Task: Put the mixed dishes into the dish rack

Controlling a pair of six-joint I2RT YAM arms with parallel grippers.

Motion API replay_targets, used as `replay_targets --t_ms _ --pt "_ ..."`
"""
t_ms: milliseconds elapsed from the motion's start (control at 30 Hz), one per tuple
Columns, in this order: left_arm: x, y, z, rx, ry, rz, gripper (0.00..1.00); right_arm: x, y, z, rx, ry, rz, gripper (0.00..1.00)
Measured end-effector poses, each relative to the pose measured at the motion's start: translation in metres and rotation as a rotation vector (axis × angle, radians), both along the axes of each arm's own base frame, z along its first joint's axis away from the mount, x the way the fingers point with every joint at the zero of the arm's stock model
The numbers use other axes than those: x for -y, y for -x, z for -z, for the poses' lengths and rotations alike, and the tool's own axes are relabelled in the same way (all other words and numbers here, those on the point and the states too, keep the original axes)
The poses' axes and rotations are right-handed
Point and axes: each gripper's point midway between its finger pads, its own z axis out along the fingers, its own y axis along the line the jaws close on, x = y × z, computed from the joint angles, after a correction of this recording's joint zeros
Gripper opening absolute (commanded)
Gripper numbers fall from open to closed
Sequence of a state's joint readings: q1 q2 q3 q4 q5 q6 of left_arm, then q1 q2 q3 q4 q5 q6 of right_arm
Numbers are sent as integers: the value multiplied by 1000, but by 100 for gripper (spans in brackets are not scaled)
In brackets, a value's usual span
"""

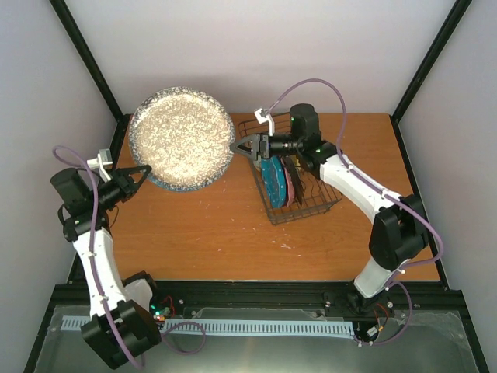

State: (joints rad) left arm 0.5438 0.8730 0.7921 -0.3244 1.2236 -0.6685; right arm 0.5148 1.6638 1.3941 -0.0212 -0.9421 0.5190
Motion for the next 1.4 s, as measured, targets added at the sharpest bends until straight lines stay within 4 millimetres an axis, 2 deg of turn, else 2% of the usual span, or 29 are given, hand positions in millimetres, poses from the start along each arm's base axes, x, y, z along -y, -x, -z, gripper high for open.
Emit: replay_targets --t_ms 167,467,567,700,733,767,800,833,900,967,1100,1133,1233,1400 --pt "2 3 -3 6 3 -1 1 -6 4 -12 -24 -66 -61 75" --pt "3 5 -2 -10 27 -6 1 -22 -1 -15 -75 -111 -144 69" --pt "4 7 1 -20 37 -8 1 -28 3 -23 -69 -122 -173 55" --pt "6 9 3 -30 54 1 1 -34 6 -27 -73 -135 -196 25" --pt "7 10 1 -27 56 5 0 -35 6 -26 -82 -136 -201 11" --pt "7 10 0 -21 54 6 1 -37 5 -24 -102 -136 -205 3" --pt "7 10 -1 -9 44 5 1 -37 4 -23 -105 -136 -203 3" --pt "8 11 -5 29 16 12 1 -39 -7 -17 -121 -122 -140 3" --pt "7 11 -16 90 -33 -4 1 -42 -20 0 -150 -98 -92 3" --pt "6 11 -14 82 -38 -22 2 -46 -19 5 -159 -98 -101 3" --pt "3 7 -10 73 -42 -28 12 -46 -20 3 -150 -99 -93 3" --pt "3 7 -10 73 -44 -28 19 -46 -19 2 -147 -99 -93 3" --pt "6 10 -12 74 -36 -8 32 -43 -17 5 -166 -92 -96 3" --pt "6 10 -20 91 -52 -7 61 -37 -2 21 -236 -70 -125 3"
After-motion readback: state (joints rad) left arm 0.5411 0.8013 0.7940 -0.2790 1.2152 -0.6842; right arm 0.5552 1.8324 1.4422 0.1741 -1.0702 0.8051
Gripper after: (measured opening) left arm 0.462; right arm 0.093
